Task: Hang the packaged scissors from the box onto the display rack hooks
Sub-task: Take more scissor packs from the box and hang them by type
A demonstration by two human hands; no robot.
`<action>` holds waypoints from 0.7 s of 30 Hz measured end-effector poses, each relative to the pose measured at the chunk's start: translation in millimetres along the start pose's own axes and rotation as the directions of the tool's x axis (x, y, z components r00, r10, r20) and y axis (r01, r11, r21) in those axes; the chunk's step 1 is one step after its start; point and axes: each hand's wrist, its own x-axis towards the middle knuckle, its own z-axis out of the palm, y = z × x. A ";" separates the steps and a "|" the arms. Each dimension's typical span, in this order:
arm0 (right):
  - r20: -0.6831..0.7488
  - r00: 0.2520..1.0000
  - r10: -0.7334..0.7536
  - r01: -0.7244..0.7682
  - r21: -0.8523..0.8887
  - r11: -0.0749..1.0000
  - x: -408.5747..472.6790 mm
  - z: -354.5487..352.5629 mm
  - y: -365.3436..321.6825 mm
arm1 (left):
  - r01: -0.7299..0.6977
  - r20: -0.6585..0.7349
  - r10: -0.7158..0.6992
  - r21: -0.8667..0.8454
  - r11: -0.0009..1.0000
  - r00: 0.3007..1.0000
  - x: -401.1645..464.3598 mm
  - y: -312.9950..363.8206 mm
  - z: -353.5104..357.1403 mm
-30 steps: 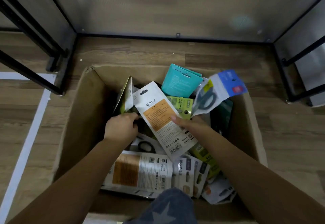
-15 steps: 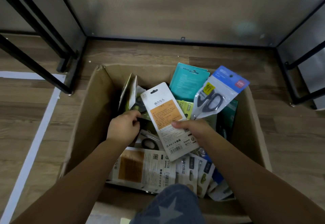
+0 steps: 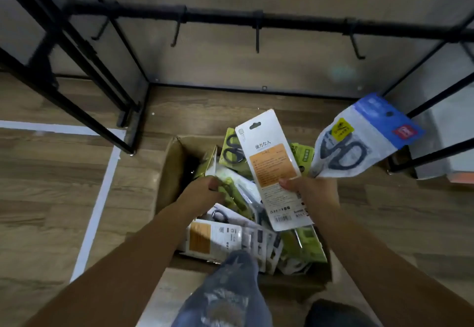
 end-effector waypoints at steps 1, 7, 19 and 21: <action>-0.006 1.000 -0.008 0.008 0.012 1.000 -16.4 -7.7 -18.0 | -0.006 -0.006 0.005 -0.072 0.997 1.000 -13.8 16.4 -8.8; 0.073 0.992 -0.107 0.102 0.079 0.992 -138.8 -49.4 -148.7 | 0.017 -0.064 -0.091 -0.721 0.693 0.994 -129.3 133.9 -85.3; 0.184 0.939 -0.290 0.232 0.282 0.931 -374.6 -104.1 -367.2 | -0.076 0.110 0.317 -0.849 0.523 0.942 -336.4 291.4 -242.0; 0.193 0.924 -0.331 0.259 0.320 0.911 -395.9 -105.0 -390.6 | -0.126 0.070 0.344 -0.847 0.517 0.936 -345.9 305.9 -261.3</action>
